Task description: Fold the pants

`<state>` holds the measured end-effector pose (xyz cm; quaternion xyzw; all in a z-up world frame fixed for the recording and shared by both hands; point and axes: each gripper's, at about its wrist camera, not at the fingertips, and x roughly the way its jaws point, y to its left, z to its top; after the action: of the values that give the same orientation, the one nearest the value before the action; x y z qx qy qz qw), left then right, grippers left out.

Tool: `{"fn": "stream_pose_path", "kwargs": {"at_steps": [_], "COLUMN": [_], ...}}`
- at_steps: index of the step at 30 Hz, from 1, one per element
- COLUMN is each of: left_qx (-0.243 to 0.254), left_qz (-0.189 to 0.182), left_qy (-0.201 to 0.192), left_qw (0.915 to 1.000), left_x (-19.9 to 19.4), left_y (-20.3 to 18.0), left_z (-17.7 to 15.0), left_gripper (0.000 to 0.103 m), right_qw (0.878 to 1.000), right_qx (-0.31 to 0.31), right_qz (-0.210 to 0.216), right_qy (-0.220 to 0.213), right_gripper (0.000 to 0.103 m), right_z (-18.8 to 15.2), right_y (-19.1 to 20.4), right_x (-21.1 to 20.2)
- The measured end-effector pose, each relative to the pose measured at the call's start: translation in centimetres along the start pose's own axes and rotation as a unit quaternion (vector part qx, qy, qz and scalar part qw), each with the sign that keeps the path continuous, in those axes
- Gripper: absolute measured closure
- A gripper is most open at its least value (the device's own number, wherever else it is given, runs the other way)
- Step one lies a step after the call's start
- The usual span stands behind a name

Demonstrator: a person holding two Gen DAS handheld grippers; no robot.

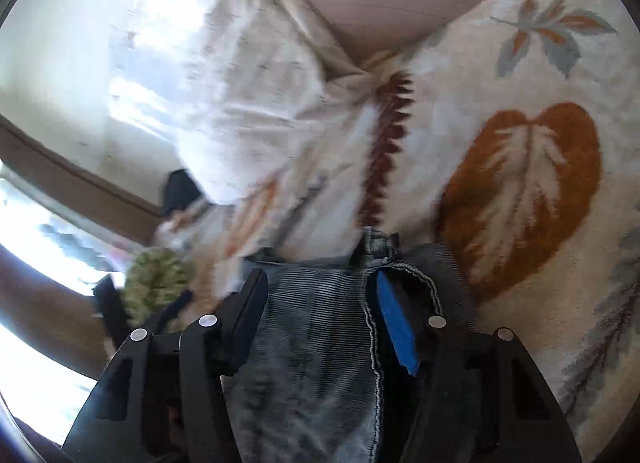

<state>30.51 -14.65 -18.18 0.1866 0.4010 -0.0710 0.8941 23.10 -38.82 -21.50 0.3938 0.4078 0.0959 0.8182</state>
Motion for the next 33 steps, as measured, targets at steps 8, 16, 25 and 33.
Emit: {"fn": "stream_pose_path", "kwargs": {"at_steps": [8,16,25,33], "left_qx": [-0.017,-0.012,0.005,0.021], "left_qz": [0.003,-0.013,-0.046,-0.06], "left_qy": [0.004,-0.03,-0.042,-0.056], "left_qw": [0.9998,0.9994,0.998,0.9964], "left_x": [-0.8,-6.2,-10.7,-11.9], "left_y": [1.1,2.2,2.2,1.9], "left_z": [-0.4,-3.5,-8.5,-9.6], "left_gripper": [0.002,0.003,0.003,0.003], "right_qw": [0.998,0.985,0.973,0.974], "right_qx": [0.018,-0.127,-0.16,-0.171], "right_qz": [-0.06,-0.118,-0.162,-0.128], "right_qy": [-0.016,-0.011,-0.045,-0.08], "right_gripper": [0.06,0.055,0.046,0.042], "right_z": [0.3,-3.3,-8.2,-10.4], "right_y": [-0.7,5.0,5.9,8.0], "right_x": [-1.6,-3.0,-7.3,-9.1]}}
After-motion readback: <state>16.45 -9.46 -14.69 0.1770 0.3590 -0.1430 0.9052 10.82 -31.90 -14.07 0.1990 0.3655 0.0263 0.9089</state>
